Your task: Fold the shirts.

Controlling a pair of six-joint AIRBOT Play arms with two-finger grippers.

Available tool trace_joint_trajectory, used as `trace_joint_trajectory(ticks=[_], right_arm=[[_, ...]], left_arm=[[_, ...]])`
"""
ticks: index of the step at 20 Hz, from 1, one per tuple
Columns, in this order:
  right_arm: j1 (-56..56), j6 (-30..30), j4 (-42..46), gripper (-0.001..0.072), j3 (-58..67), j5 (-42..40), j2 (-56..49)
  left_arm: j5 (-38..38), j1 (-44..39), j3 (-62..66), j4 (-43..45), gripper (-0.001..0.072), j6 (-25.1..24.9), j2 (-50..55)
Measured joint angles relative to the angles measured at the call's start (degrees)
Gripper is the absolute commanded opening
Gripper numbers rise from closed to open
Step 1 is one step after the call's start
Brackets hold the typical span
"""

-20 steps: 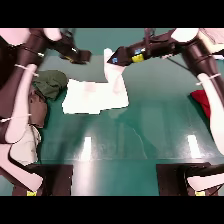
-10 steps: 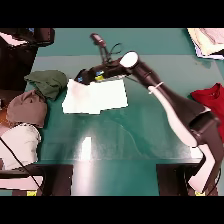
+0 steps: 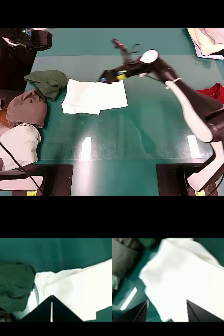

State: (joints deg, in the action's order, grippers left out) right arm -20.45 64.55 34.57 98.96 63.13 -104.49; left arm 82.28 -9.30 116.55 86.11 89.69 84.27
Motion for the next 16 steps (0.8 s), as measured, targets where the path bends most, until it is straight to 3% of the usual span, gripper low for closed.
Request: trace_joint_trajectory(ticks=[7, 16], right_arm=[[12.5, 5.8, 2.1, 0.0551, -12.3, 3.8, 0.6], [6.2, 7.1, -7.9, 0.0535, -12.2, 0.2, -7.9]], left_arm=[[-0.9, 0.0, -0.6, -1.9, 0.0025, -0.1, 0.0], [-1.5, 0.0, -1.9, -2.8, 0.0025, -0.2, 0.0]])
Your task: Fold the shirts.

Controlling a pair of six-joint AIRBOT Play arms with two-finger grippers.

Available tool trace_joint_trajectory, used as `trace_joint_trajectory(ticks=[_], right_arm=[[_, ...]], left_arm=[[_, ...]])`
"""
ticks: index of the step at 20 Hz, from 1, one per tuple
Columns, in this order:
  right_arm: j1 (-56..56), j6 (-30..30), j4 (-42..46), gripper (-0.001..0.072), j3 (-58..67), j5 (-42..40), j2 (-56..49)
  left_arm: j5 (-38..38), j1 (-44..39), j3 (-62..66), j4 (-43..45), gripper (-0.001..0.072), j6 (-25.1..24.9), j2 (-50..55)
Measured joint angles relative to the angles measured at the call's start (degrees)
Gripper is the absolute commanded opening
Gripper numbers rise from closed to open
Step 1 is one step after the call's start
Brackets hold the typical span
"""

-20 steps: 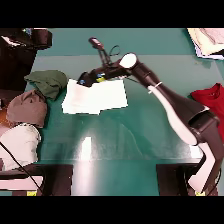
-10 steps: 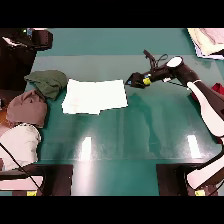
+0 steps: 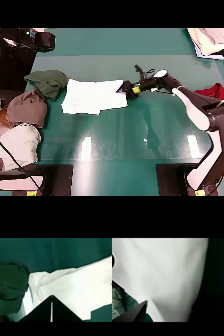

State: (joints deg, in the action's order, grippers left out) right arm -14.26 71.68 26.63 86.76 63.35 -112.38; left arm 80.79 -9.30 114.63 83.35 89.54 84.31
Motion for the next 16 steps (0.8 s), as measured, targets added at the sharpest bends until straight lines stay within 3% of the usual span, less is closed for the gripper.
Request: trace_joint_trajectory(ticks=[1, 2, 3, 6, 10, 16], right_arm=[[-1.1, 0.0, -0.7, 0.0378, 1.3, -0.4, -1.1], [-2.3, -0.1, -0.5, 0.0137, 3.0, -1.0, -2.2], [-3.3, -0.4, -0.4, 0.0019, 4.6, -1.2, -3.0], [-5.2, -2.5, 0.1, 0.0016, 10.1, -1.6, -4.0], [-2.7, -3.0, 8.0, 0.0015, 12.4, 0.8, 0.5], [15.5, -2.8, 21.7, 0.0016, 4.0, 5.9, 17.0]], left_arm=[[0.0, 0.0, 0.0, 0.0, 0.0026, 0.0, 0.0], [0.1, 0.0, 0.0, 0.0, 0.0025, -0.1, 0.0], [0.3, 0.0, 0.0, 0.0, 0.0025, -0.3, 0.0], [1.2, 0.0, 0.0, 0.0, 0.0025, -0.7, 0.0], [2.8, 0.0, 0.0, 0.0, 0.0025, -0.9, 0.0], [3.3, 0.0, 0.0, -4.2, 0.0025, -1.0, 0.0]])
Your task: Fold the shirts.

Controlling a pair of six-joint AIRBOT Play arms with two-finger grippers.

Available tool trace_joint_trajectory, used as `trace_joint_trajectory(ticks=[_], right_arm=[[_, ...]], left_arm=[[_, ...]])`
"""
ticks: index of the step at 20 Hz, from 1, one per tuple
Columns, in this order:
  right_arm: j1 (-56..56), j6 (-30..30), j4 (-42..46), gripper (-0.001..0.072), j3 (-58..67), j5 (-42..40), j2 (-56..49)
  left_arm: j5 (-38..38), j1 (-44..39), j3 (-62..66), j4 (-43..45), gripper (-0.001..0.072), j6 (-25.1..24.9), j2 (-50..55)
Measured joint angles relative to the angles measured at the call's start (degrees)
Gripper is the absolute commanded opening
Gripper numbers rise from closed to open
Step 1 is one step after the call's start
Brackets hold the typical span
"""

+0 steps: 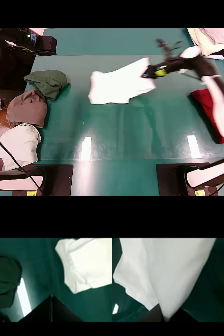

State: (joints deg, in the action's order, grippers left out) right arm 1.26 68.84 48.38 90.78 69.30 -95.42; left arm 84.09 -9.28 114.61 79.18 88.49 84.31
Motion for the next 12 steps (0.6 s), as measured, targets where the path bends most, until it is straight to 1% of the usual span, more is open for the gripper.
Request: trace_joint_trajectory(ticks=[4, 7, 12], right_arm=[[16.9, 0.0, 3.9, 0.0015, -5.5, 0.7, 8.8], [27.8, -0.5, 4.7, 0.0015, -7.3, -0.1, 12.4], [39.2, -1.1, 3.1, 0.0015, -8.1, -1.7, 14.3]], left_arm=[[-1.3, 0.0, 0.0, -6.3, 0.0025, 0.0, 0.0], [-2.0, 0.0, 0.0, -10.5, 0.0025, 0.1, 0.0], [-2.4, 0.0, 0.0, -13.7, 0.0025, 0.2, 0.0]])
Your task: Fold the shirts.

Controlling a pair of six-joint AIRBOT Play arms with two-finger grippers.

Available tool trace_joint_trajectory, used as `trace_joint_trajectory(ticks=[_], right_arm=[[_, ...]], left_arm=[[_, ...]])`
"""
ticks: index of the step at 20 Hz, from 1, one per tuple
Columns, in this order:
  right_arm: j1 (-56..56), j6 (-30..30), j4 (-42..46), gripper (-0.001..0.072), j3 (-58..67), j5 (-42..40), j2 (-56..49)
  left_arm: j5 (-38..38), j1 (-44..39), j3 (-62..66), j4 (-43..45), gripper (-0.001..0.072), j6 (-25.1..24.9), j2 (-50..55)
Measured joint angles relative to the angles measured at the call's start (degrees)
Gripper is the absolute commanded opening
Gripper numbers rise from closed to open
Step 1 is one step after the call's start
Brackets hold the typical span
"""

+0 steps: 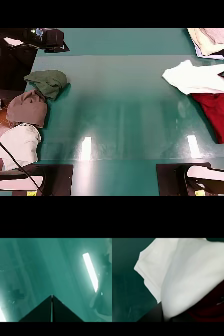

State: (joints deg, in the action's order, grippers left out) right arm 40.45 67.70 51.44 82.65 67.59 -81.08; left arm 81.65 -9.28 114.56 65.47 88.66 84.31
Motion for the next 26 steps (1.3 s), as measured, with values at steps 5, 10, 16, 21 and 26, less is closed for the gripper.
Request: trace_joint_trajectory(ticks=[5, 10, 16, 21, 26], right_arm=[[5.7, -0.2, -4.3, 0.0015, -0.1, -1.7, 2.9], [10.0, -0.1, -5.3, 0.0015, -0.1, -3.1, 8.3], [15.2, 3.7, -1.3, 0.0018, -0.1, 0.7, 13.1], [16.5, 12.5, 16.5, 0.0061, -0.2, 8.5, 14.1], [16.8, 16.9, 29.1, 0.0470, -0.2, 12.9, 14.3]], left_arm=[[-0.1, 0.0, 0.0, -0.7, 0.0025, 0.0, 0.0], [-0.2, 0.0, 0.0, -1.0, 0.0025, -0.9, 0.0], [-0.2, 0.0, 0.0, -1.0, 0.0025, -3.1, 0.0], [-0.2, 0.0, 0.0, -1.0, 0.0025, -4.6, 0.0], [-0.1, 0.0, 0.0, -1.1, 0.0026, -5.8, 0.0]])
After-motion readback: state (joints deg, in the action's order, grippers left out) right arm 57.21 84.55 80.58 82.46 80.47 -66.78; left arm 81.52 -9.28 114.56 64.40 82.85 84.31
